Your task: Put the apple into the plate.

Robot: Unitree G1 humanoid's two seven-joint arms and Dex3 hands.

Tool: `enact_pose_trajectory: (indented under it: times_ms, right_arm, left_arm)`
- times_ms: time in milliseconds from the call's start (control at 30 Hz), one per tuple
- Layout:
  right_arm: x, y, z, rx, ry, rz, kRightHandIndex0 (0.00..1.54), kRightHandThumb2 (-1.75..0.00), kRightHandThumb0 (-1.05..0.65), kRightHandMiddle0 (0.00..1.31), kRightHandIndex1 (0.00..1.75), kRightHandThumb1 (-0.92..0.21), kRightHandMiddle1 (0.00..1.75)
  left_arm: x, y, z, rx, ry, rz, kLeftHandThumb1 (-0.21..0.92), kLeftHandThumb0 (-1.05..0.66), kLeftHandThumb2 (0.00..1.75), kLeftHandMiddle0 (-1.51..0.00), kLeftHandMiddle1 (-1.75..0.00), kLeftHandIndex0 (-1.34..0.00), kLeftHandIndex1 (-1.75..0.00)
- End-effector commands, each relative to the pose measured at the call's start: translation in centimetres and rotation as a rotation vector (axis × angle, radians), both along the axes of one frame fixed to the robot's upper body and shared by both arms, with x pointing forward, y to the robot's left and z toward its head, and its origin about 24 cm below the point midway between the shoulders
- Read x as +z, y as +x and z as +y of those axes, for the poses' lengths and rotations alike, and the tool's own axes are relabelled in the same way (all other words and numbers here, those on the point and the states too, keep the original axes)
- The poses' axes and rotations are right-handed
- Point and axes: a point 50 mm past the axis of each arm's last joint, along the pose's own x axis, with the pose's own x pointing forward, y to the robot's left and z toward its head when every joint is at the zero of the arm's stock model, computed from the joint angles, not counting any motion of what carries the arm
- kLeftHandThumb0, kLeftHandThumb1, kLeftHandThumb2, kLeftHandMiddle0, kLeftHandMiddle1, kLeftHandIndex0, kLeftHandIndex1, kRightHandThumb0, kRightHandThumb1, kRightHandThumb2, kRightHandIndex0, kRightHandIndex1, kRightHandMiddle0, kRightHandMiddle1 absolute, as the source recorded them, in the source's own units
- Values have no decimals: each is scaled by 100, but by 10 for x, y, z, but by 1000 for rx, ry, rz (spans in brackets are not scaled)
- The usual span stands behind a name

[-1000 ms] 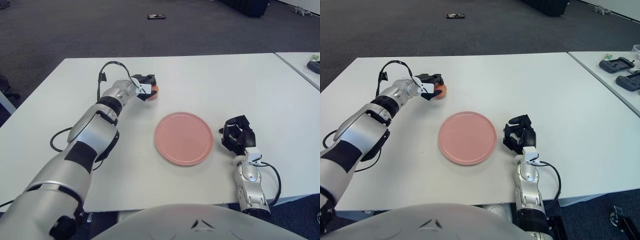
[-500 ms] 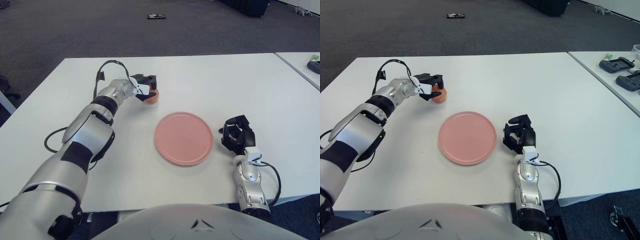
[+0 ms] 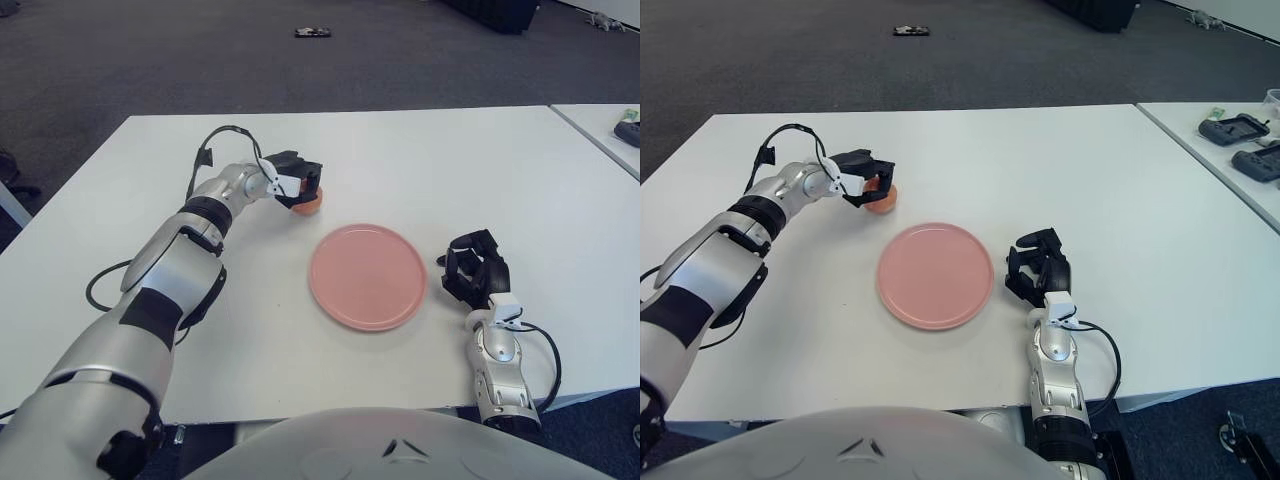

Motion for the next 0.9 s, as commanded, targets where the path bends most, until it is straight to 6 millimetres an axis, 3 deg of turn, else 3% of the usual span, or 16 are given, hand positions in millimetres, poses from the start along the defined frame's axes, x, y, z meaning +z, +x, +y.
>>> enact_pose_trajectory:
  times_ms: [0,167,533,867]
  right_arm:
    - [1,2,1,2,-2,5,58,-91,-39,36,140,-64,175]
    - [1,1,1,-3,-1,7,58,-91,-39,36,140,-65,175]
    - [2,0,2,-12,0,10,58,-90,-39,36,141,-65,175]
    - [2,-1,2,-12,-7,10,58,-90,-39,36,141,-65,175]
  left_arm:
    - [-10,-5,5,1,12,26,72,-78,92,-107,-175,-61,-175]
    - [-8,-4,4,0,9,31,67,-76,93,-98,-175,-49,-175]
    - [-11,-3,1,32,27,60,65,-80,93,-50,-175,-12,-175]
    - [-15,-4,-1,53,0,77,69,-83,89,-28,-159,-1,-166]
